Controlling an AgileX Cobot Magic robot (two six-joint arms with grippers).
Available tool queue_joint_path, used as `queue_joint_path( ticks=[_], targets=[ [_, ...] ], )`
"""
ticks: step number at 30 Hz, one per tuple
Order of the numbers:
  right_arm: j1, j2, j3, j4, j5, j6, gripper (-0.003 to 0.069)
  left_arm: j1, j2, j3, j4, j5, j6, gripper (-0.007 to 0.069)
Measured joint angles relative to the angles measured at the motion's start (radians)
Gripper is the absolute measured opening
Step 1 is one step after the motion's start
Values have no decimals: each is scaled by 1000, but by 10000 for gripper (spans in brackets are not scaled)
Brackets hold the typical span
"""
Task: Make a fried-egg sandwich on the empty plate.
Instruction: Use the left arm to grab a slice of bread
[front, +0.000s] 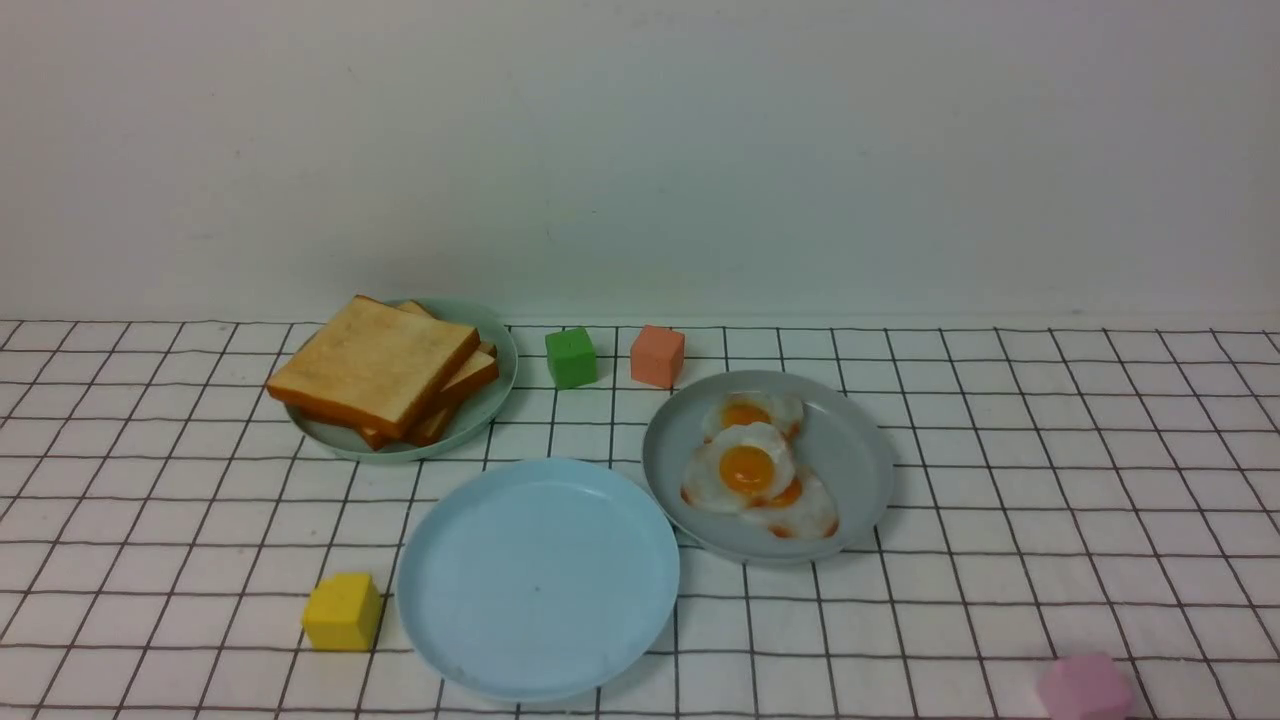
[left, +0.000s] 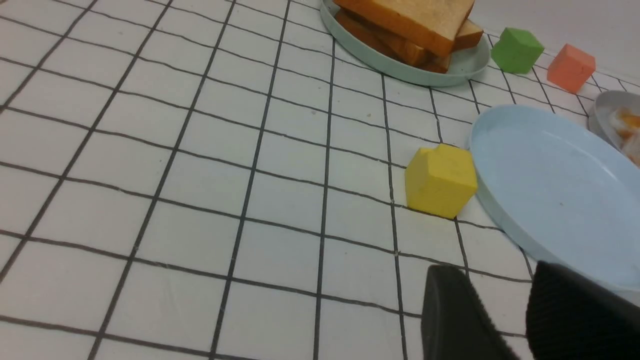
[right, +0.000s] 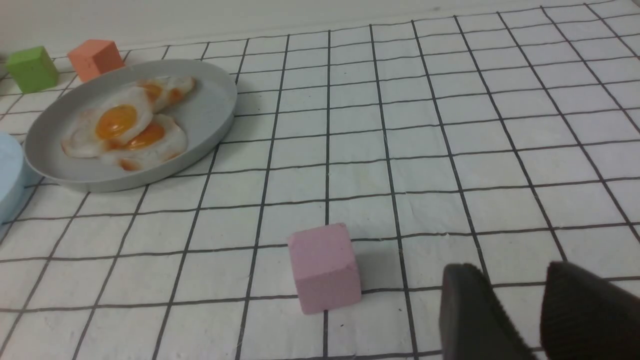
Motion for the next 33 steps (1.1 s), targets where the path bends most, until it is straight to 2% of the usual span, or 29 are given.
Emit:
queue_joint_path(
  ticks=[3,9,15,19,24,25,27,28,30,33],
  targets=[
    [0,0,0,0,0,0,241,0,0,1,-53,-63,-36,238],
    [0,0,0,0,0,0,241,0,0,1,-369,-181,-203,238],
    [0,0,0,0,0,0,241,0,0,-2,-529,-250,-224,227],
    [0,0,0,0,0,0,241,0,0,-63,-534,-168,-138,177],
    [0,0,0,0,0,0,241,-7,202,-300,-530,13,139,62],
    [0,0,0,0,0,0,241,-9,213,-309,-530,20,139,62],
    [0,0,0,-1,0,0,241,-55,354,-427,-481,127,242,48],
    [0,0,0,-2,0,0,241,-59,374,-445,-474,135,246,48],
    [0,0,0,-8,0,0,241,-113,472,-546,-378,227,257,48],
    [-1,0,0,-51,-9,0,241,-179,641,-691,-207,359,184,48]
  ],
)
